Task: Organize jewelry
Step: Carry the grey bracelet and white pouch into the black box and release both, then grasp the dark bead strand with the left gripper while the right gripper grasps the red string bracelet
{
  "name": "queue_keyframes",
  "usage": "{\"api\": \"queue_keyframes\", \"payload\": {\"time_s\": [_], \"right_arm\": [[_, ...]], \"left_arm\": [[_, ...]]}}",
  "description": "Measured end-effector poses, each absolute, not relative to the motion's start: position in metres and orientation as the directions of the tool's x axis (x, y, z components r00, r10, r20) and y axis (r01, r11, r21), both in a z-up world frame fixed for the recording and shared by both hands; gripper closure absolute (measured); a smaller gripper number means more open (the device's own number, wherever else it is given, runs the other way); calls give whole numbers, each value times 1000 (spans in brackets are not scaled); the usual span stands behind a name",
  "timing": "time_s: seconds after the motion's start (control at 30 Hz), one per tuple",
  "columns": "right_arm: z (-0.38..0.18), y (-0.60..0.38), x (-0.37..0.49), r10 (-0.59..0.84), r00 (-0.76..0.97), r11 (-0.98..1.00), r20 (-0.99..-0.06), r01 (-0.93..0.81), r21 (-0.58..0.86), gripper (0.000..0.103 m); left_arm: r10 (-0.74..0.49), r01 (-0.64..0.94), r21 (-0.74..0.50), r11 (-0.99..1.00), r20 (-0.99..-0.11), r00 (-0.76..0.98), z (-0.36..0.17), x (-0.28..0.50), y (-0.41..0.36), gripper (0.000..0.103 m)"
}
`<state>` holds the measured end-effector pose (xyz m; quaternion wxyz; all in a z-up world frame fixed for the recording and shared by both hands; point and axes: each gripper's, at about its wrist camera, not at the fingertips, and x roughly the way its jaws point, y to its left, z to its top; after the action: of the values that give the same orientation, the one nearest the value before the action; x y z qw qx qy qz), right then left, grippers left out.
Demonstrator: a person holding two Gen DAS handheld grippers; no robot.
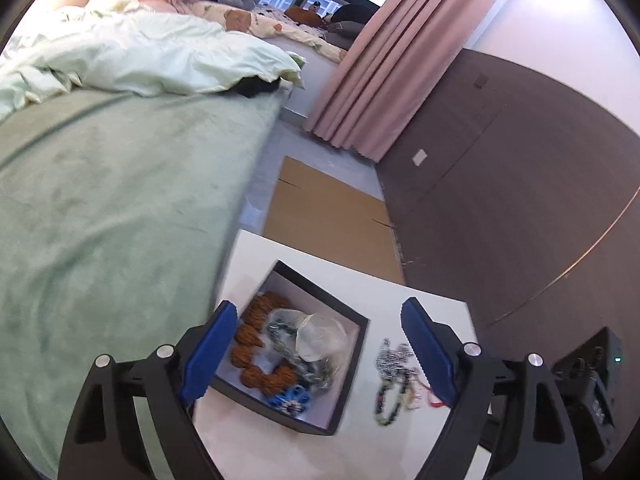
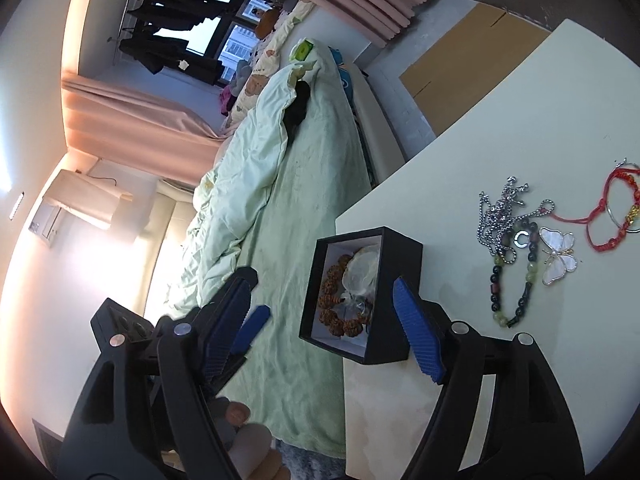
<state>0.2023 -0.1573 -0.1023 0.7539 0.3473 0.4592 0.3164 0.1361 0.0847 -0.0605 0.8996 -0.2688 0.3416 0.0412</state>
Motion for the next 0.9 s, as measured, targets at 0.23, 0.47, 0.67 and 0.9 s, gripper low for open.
{"api": "queue_keyframes", "payload": {"time_s": [0.23,0.47,0.67,0.9], "right_arm": [[-93,-189,201,759,421,594,-496,-134,793,29],[-86,-230,203,693,467,657,-550,-94,748,29],[-94,-252,207,631,465,719,-622,-49,693,29],[-110,-270,210,532,435,801,-726,18,598,29]], "left_arm": [[-129,-259,-454,853,-663,737,-65,140,84,22],[-147,-216,-434,875,-662,734,-62,140,70,22],[-181,-171,-427,888,-666,724,-64,141,51,23],[-242,-99,-421,902,-680,692,-71,145,22,38]]}}
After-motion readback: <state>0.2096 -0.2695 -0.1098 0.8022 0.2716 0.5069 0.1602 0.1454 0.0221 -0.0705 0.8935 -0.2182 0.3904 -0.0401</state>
